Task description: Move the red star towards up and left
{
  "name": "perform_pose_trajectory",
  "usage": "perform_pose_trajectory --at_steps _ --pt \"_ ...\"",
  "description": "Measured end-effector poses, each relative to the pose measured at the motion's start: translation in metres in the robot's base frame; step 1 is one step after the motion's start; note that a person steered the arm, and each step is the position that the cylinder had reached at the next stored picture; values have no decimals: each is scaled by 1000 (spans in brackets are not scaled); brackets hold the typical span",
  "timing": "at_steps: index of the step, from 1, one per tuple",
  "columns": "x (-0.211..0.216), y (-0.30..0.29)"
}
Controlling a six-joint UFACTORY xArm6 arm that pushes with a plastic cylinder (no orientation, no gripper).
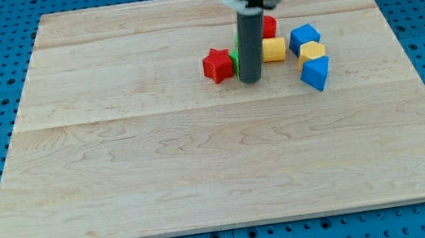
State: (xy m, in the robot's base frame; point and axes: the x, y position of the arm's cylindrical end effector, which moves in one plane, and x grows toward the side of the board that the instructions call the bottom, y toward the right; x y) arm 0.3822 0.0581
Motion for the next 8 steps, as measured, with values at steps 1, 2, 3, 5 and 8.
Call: perform_pose_trajectory --at_steps 1,2,3,5,8 --pt "-24 -43" --pt "-10 -65" --pt "-1 -81" --pt "9 -141" --pt "-14 -221"
